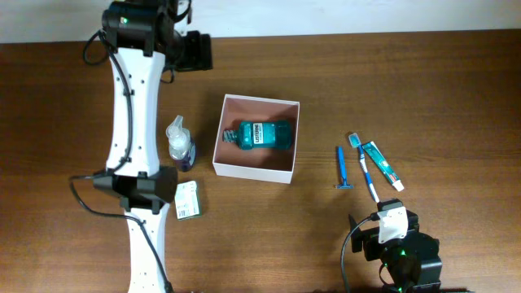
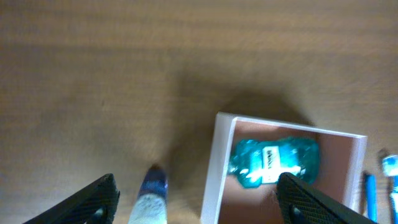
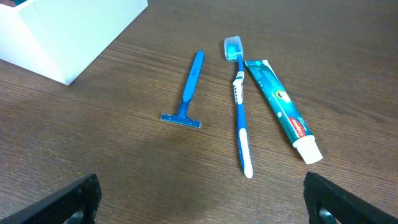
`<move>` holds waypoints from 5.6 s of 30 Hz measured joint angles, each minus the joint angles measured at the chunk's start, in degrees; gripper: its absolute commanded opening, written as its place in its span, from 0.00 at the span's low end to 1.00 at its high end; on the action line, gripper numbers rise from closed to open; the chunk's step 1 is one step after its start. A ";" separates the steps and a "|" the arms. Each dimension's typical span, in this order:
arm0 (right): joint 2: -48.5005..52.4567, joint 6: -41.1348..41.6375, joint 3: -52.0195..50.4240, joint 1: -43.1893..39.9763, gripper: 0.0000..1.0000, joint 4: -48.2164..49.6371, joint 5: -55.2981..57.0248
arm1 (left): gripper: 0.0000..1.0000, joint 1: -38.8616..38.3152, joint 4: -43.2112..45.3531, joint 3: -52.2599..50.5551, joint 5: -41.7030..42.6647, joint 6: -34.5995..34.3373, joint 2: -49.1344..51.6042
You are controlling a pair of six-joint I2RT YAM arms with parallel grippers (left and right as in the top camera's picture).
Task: Pack container
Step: 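Move the left gripper to the clear sanitizer bottle and grasp it, then lower the sanitizer bottle into the box beside the mouthwash and release, then grasp the green Dettol soap box with the left gripper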
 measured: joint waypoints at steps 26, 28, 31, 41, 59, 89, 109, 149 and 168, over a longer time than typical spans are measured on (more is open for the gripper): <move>0.00 -0.07 0.00 0.00 0.99 0.02 -0.02 | 0.87 1.20 5.64 -45.09 -4.94 5.57 -29.88; 0.00 -0.02 0.00 0.00 0.99 0.02 -0.02 | 0.87 1.20 9.81 -50.56 -4.94 6.23 -27.98; 0.00 -0.04 0.00 0.00 0.99 0.02 -0.02 | 0.87 1.20 14.36 -57.13 -4.96 7.08 -26.67; 0.00 -0.07 0.00 0.00 0.99 0.02 -0.02 | 0.73 1.79 24.96 -71.32 -5.42 8.35 -26.67; 0.00 -0.02 0.00 0.00 0.99 0.02 -0.02 | 0.22 1.79 26.38 -74.14 -5.79 8.57 -26.73; -0.02 -0.04 0.00 0.00 0.99 0.02 -0.02 | 0.01 -19.08 9.53 -38.34 -3.19 8.50 -26.01; -0.04 0.00 0.00 0.00 0.99 0.00 -0.02 | 0.68 -28.06 12.98 -40.72 -3.54 8.11 -9.42; -0.04 -0.02 0.00 0.00 0.99 0.00 -0.02 | 0.84 -2.54 16.28 -84.52 -5.33 -2.54 -34.71; -0.04 -0.02 0.00 0.00 0.99 0.02 -0.02 | 0.56 -0.85 40.70 -109.33 -2.29 -9.99 -34.71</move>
